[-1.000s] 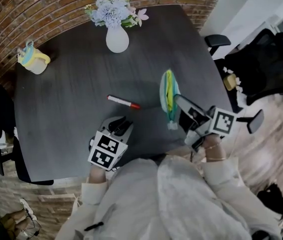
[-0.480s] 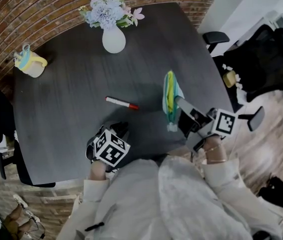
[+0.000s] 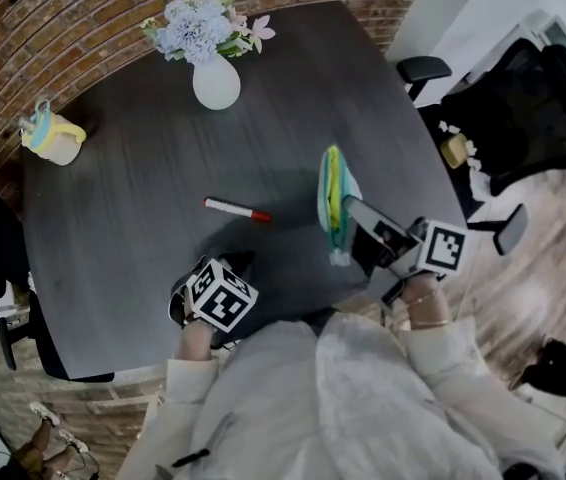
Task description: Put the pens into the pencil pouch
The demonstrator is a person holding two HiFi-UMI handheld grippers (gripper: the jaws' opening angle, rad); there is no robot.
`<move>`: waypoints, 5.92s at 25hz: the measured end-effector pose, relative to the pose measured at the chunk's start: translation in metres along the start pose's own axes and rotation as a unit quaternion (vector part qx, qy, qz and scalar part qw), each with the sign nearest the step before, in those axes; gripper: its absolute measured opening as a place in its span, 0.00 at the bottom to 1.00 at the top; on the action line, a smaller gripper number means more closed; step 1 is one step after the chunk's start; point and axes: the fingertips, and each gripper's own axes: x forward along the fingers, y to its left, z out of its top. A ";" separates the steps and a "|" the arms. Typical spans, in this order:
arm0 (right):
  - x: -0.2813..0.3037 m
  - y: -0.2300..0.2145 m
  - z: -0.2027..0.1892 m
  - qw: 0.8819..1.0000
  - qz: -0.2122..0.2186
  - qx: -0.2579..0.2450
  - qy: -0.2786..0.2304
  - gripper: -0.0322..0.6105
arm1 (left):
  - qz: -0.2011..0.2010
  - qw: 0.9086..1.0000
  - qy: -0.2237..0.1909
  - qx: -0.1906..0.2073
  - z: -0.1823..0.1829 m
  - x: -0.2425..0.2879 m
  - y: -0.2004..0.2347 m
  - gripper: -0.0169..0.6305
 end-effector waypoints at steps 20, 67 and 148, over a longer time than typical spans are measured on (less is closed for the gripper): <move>-0.004 -0.005 -0.007 1.000 0.000 0.004 -0.004 0.08 | -0.013 0.955 -0.290 -0.056 0.121 -0.080 0.019 0.12; -0.011 -0.009 -0.001 1.000 0.007 0.025 -0.016 0.08 | -0.095 0.731 -0.672 -0.075 0.280 -0.194 -0.006 0.12; -0.014 -0.020 0.004 0.996 0.002 0.068 -0.055 0.08 | -0.056 0.927 0.048 0.368 0.068 0.020 0.050 0.13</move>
